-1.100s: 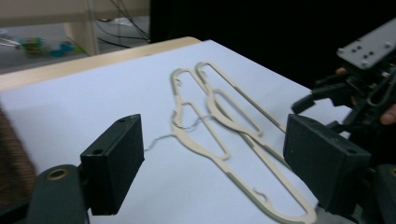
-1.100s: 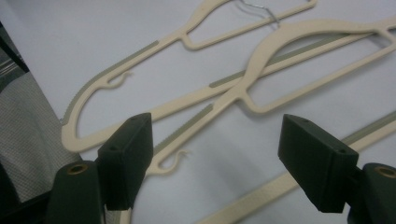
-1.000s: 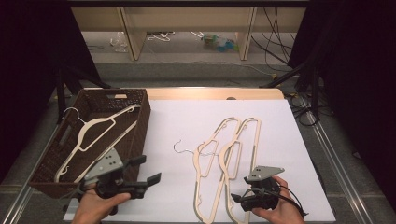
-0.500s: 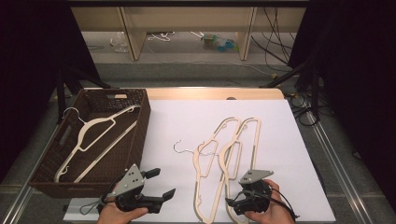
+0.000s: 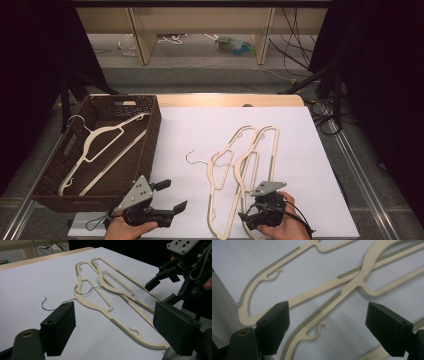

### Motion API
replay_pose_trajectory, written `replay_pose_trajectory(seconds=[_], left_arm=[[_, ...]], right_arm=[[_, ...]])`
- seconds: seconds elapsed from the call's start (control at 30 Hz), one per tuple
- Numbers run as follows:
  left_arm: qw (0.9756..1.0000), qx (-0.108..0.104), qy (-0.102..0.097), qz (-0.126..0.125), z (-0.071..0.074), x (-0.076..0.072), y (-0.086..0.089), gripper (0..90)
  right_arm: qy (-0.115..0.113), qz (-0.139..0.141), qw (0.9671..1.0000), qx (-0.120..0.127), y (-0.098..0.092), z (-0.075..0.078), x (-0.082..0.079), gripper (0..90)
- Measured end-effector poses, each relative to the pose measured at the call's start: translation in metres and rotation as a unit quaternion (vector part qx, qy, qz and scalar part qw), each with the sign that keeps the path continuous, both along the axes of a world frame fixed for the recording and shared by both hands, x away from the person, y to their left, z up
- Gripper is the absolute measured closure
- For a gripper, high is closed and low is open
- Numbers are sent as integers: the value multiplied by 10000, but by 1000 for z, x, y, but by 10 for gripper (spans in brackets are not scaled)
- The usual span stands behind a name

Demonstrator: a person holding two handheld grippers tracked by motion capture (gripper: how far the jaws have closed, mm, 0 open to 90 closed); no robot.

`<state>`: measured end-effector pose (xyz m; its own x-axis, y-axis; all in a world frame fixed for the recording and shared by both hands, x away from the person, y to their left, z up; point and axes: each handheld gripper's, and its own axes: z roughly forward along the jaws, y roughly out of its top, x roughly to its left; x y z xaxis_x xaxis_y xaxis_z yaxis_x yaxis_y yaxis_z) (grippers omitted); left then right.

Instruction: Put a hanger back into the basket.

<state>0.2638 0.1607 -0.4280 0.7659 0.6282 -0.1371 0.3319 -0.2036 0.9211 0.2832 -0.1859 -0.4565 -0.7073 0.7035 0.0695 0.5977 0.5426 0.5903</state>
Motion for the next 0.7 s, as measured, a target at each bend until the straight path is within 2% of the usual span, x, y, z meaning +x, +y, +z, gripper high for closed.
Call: replay_pose_trajectory(seconds=[0.03, 0.07, 0.13, 0.23, 0.27, 0.43, 0.7], left_arm=[[10000, 27, 14, -5, 0, 0, 0, 183], [10000, 34, 18, -15, -1, 0, 0, 183], [10000, 59, -13, -27, 0, 0, -1, 183], [10000, 67, -30, -24, 1, -2, -1, 185], [10000, 1, -46, -69, 0, -1, -1, 185], [10000, 9, -26, -40, 0, 0, 1, 185], [10000, 12, 24, -76, 0, 0, 1, 185]], right_arm=[[27, 35, 10000, -69, 1, 0, 1, 213], [-67, 64, 9999, -132, 4, -3, 3, 216], [86, 138, 9996, -247, 7, -3, 7, 224], [198, 135, 9987, -455, 16, -6, 11, 246], [189, 141, 9983, -539, 19, -7, 13, 249], [300, 199, 9947, -963, 27, -12, 20, 298], [481, 128, 9931, -1062, 28, -12, 24, 302]])
